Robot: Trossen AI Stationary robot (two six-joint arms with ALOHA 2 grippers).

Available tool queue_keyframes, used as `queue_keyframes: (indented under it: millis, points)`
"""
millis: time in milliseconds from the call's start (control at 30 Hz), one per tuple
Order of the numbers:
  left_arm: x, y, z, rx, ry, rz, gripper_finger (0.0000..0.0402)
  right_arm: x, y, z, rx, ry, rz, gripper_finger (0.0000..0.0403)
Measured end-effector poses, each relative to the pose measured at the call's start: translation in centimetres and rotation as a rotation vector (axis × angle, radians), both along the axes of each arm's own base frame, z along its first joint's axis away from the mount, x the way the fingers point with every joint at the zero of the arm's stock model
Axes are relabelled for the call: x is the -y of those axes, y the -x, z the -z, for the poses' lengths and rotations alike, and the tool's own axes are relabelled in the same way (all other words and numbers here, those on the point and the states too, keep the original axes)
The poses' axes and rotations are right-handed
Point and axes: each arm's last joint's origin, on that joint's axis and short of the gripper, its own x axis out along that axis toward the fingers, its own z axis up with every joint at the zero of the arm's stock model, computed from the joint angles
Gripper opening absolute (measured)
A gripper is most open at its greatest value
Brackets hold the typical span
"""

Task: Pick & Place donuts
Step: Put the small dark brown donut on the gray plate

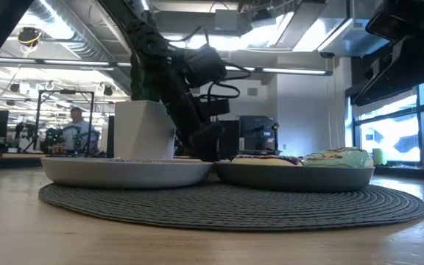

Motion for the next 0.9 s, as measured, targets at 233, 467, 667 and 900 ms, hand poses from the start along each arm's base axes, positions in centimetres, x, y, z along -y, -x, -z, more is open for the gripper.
queue_keyframes:
  millis: [233, 467, 667, 900]
  points:
    - [0.0, 0.0, 0.0, 0.002, 0.009, 0.006, 0.0137, 0.0, 0.0, 0.0, 0.0, 0.0, 0.0, 0.0108]
    - [0.1, -0.1, -0.1, -0.005, 0.015, 0.007, 0.0095, 0.0, 0.0, 0.0, 0.0, 0.0, 0.0, 0.0108]
    - [1.9, -0.4, -3.7, -0.045, 0.046, 0.047, 0.0072, 0.0, 0.0, 0.0, 0.0, 0.0, 0.0, 0.0108]
    - [8.5, -0.2, -6.4, -0.12, 0.076, 0.203, 0.0059, 0.0, 0.0, 0.0, -0.001, 0.001, 0.0, 0.0108]
